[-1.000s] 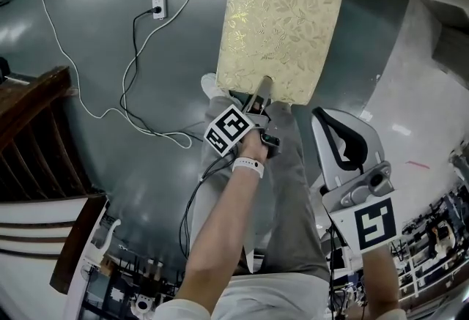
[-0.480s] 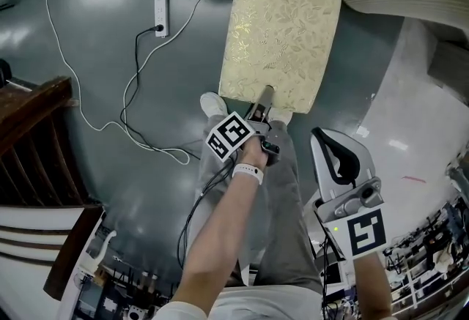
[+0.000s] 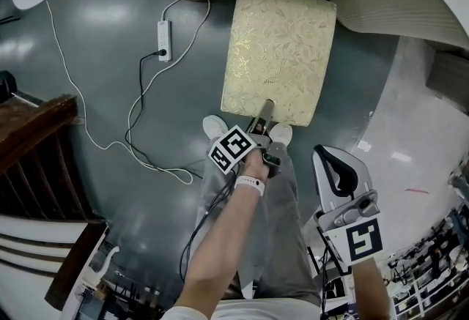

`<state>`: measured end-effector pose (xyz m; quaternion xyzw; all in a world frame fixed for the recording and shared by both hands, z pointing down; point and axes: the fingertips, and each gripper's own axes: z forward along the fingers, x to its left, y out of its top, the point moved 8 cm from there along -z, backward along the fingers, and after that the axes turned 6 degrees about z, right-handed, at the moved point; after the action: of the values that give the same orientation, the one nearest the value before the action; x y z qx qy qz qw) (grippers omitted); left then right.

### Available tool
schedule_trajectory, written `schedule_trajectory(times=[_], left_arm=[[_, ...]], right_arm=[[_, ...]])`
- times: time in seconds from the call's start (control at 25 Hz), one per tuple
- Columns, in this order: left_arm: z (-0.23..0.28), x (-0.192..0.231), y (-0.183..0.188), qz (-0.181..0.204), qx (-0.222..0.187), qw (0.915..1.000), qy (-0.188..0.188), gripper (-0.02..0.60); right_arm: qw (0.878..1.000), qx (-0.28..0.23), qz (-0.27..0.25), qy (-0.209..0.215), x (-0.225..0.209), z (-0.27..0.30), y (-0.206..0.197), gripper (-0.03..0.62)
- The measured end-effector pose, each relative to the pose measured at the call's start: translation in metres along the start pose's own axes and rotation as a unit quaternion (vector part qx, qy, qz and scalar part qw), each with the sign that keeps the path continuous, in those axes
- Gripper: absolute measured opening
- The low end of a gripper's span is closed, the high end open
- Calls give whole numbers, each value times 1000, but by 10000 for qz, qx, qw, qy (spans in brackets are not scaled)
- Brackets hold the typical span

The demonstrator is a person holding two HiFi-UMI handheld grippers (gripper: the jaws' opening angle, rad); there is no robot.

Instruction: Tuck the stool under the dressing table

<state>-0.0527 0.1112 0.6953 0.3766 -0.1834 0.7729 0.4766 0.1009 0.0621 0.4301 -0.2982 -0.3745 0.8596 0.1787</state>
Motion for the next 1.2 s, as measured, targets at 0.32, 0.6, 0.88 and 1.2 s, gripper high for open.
schedule_trajectory(times=[0.32, 0.6, 0.88, 1.2], left_arm=[[14, -7, 20, 85, 50, 9999, -64, 357], [55, -38, 53, 128, 91, 9998, -100, 356], [83, -65, 69, 206, 137, 9995, -192, 351], [115, -95, 83, 307, 179, 9987, -377, 342]], right_arm=[[10000, -11, -87, 8, 8, 1, -9, 11], [10000, -42, -60, -51, -9, 28, 17, 11], [9998, -140, -9, -118, -20, 36, 30, 11], [9996, -147, 70, -216, -29, 39, 37, 11]])
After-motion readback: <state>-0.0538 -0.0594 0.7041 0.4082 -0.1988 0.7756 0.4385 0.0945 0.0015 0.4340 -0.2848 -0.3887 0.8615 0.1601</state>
